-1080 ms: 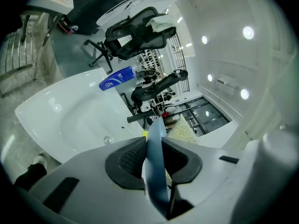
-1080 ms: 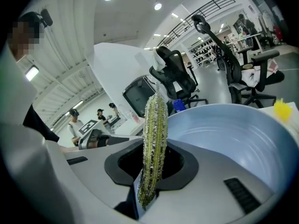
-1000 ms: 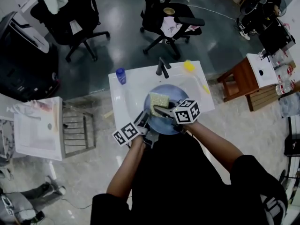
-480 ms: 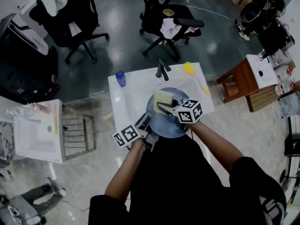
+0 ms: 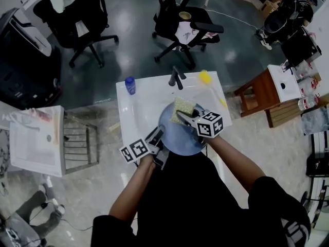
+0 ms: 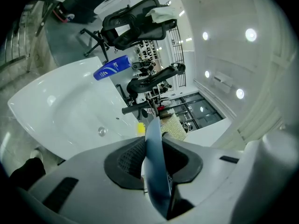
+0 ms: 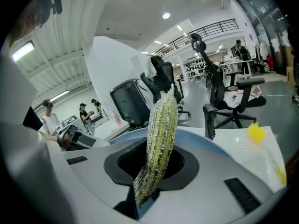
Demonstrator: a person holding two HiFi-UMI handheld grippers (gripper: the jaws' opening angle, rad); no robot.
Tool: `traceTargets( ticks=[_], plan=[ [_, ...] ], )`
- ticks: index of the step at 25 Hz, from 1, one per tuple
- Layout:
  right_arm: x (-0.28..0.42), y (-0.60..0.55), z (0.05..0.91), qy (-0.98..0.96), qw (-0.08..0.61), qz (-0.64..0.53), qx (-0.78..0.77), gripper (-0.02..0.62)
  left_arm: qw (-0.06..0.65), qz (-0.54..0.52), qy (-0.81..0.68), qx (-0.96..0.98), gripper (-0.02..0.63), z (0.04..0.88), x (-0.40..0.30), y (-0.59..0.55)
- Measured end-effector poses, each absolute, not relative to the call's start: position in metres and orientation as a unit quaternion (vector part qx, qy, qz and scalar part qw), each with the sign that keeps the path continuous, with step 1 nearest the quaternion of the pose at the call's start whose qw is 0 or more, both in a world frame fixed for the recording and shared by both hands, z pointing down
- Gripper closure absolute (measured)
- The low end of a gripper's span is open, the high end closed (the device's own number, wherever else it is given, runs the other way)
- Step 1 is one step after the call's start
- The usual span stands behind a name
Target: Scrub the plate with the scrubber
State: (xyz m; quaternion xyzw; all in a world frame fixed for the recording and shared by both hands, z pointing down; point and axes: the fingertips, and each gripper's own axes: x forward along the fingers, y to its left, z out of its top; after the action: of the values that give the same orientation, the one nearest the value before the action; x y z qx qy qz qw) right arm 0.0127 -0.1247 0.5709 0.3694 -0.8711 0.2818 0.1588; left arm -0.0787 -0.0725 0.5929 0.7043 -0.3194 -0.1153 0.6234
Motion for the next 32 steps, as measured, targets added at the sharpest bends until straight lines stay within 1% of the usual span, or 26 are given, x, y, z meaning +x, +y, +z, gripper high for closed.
traceTargets(
  ticks=[7,13,16,20,22,28,32],
  plan=[
    [0.044,-0.137,0.573,-0.861,0.150,0.261,0.409,0.535,0.630,-0.124,-0.310,0.701,0.520,0.599,-0.073,-0.069],
    [0.071,-0.150,0.570,-0.859,0.140,0.251,0.425,0.535,0.624,-0.111,-0.310,0.708,0.518,0.596,-0.054,-0.072],
    [0.086,-0.155,0.566,-0.863,0.149,0.231,0.425,0.535,0.622,-0.110,-0.317,0.708,0.518,0.593,-0.039,-0.077],
    [0.106,-0.163,0.559,-0.874,0.189,0.177,0.412,0.535,0.620,-0.107,-0.331,0.704,0.518,0.588,-0.021,-0.084],
    [0.116,-0.167,0.552,-0.879,0.197,0.159,0.403,0.535,0.620,-0.111,-0.332,0.702,0.518,0.584,-0.010,-0.086],
    [0.141,-0.173,0.550,-0.890,0.202,0.141,0.383,0.535,0.618,-0.125,-0.344,0.696,0.518,0.582,0.018,-0.092],
    [0.156,-0.166,0.560,-0.898,0.189,0.154,0.366,0.537,0.624,-0.138,-0.363,0.678,0.517,0.587,0.034,-0.089]
  ],
)
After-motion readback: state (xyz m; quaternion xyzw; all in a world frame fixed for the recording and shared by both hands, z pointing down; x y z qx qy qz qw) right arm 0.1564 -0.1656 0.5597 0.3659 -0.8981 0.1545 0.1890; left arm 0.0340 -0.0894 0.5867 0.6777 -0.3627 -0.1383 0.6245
